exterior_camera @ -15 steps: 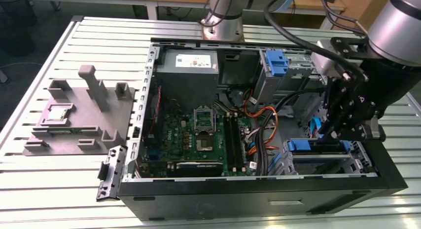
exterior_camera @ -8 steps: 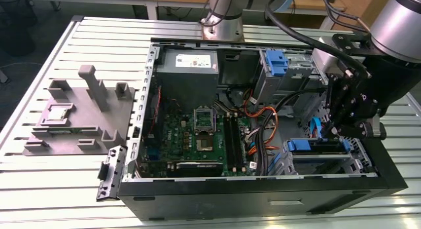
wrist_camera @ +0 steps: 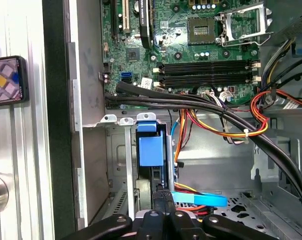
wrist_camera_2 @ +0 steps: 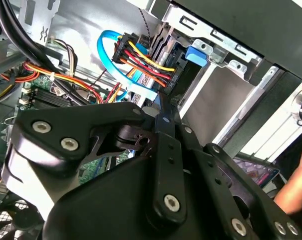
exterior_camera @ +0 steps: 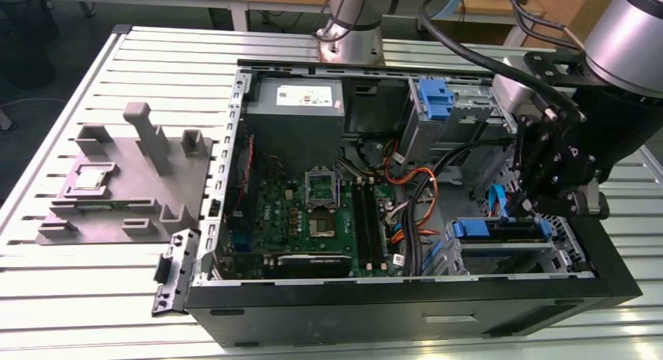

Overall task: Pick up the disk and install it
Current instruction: 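Insert the second disk wire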

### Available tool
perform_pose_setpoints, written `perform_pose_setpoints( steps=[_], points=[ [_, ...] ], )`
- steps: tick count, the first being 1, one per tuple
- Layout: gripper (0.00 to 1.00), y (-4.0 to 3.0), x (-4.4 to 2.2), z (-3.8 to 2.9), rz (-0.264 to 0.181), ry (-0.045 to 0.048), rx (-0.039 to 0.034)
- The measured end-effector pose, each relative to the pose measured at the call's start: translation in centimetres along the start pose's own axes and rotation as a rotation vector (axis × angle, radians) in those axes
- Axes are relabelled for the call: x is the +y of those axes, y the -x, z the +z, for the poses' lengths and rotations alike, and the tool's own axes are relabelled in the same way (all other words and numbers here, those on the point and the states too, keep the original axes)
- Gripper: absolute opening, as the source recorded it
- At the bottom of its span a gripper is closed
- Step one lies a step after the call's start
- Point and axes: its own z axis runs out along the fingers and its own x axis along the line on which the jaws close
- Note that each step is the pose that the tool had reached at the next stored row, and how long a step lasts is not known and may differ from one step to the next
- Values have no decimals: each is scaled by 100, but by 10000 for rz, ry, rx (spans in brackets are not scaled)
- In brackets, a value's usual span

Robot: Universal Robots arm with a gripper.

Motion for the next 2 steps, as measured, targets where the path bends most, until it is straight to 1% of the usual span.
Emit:
perform_pose_setpoints(
  steps=[2],
  points=[
    [10,0,0,-1,0,0,0]
  ],
)
